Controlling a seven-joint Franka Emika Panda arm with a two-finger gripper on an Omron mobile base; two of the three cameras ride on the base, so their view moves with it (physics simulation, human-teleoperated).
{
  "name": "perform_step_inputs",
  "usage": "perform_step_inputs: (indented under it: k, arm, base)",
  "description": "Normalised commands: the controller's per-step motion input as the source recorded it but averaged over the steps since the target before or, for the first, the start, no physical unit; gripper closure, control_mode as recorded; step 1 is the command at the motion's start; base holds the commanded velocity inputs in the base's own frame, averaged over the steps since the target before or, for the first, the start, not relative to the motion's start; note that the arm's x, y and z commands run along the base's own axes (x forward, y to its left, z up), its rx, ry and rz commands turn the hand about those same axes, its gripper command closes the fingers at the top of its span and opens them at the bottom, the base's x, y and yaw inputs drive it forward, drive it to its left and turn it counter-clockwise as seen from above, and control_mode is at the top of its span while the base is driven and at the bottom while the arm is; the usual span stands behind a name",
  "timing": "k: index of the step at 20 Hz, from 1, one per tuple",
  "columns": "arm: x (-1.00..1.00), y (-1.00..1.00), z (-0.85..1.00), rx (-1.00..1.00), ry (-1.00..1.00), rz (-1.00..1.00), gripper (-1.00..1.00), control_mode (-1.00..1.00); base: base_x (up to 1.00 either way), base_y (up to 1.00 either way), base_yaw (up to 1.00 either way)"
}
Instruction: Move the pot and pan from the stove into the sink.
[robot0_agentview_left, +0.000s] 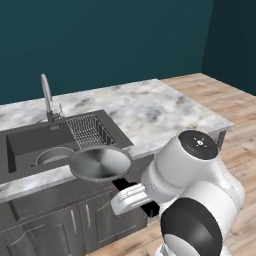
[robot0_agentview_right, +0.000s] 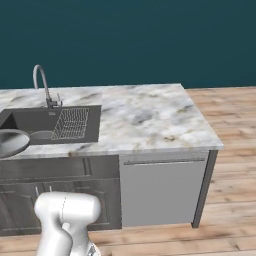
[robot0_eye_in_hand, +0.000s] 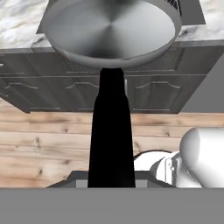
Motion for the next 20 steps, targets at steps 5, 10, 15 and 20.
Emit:
perform_step_inputs:
  k: [5,10,15,20]
  arm:
    - [0.48,0.51,0.0,0.0,0.0,-0.03,1.0,-1.0]
    - [0.53,0.56,0.0,0.0,0.0,-0.02,1.0,-1.0]
    - [0.65,0.59,0.0,0.0,0.02,-0.03,1.0,-1.0]
    - [0.66,0.42,0.0,0.0,0.03,-0.01,1.0,-1.0]
  base:
    - [0.0,0.0,0.0]
    - [0.0,0.0,0.0]
    - [0.0,0.0,0.0]
    - [0.0,0.0,0.0]
